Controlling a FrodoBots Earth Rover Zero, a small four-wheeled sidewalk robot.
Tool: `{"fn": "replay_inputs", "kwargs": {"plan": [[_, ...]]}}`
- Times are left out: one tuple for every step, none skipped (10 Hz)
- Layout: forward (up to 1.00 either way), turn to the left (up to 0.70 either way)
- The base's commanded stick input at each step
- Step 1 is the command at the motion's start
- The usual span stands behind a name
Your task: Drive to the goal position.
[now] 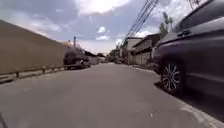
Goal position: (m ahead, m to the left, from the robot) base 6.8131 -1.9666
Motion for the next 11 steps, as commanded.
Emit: {"fn": "replay_inputs", "kwargs": {"plan": [[1.00,0.01],[1.00,0.01],[1.00,0.01],[1.00,0.01],[1.00,0.01],[1.00,0.01],[1.00,0.01],[1.00,0.01],[1.00,0.01],[1.00,0.01],[1.00,0.01]]}}
